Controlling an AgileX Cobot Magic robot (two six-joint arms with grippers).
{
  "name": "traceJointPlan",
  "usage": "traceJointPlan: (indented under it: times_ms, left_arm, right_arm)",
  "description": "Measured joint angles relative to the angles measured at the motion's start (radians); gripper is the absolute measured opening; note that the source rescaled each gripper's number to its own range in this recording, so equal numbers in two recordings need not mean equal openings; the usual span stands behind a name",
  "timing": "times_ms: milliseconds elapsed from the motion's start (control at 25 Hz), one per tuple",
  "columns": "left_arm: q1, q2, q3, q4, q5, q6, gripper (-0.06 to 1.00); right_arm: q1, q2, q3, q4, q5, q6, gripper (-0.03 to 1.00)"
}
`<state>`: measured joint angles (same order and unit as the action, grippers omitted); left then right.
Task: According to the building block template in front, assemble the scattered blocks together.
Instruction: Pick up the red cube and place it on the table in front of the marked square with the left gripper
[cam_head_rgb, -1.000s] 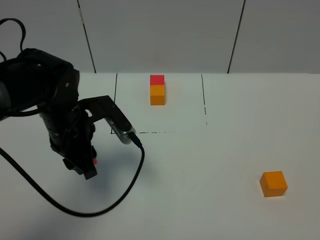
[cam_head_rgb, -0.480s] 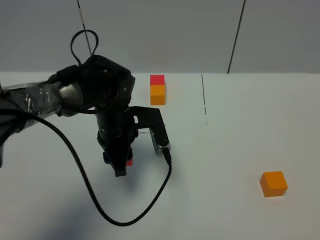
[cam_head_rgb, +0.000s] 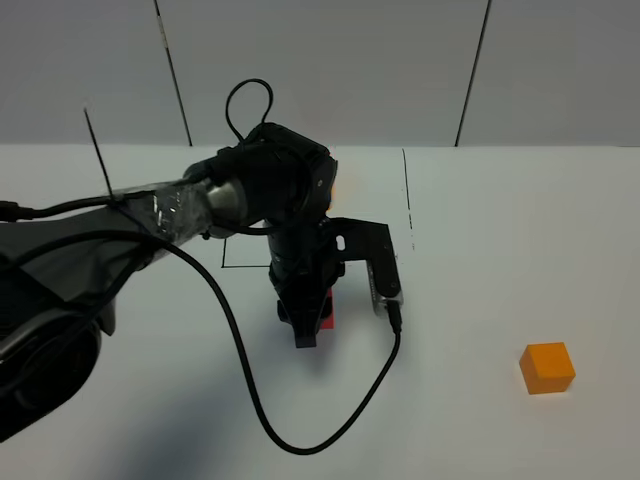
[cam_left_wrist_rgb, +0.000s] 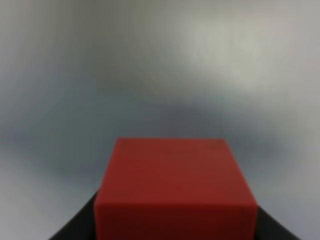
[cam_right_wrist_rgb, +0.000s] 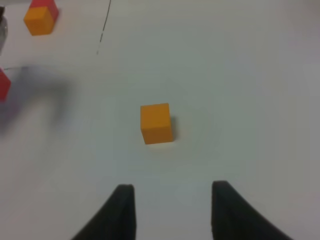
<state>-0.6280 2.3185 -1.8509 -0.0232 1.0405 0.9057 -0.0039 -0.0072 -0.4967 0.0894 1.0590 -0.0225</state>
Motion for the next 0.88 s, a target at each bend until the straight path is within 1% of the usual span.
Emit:
traceJointPlan:
  times_ms: [160, 360, 880]
  left_arm:
    - [-0.028, 0.066, -0.060, 0.006, 0.002, 0.000, 0.00]
    - [-0.050, 0.111, -0.074, 0.010, 0.000, 0.002, 0.00]
    - [-0.052, 0.116, -0.078, 0.012, 0.002, 0.003, 0.00]
  right_arm:
    - [0.000, 0.000, 0.000, 0.001, 0.000, 0.000, 0.00]
    - [0.000, 0.000, 0.000, 0.001, 0.000, 0.000, 0.00]
    - [0.000, 0.000, 0.000, 0.003, 0.000, 0.000, 0.00]
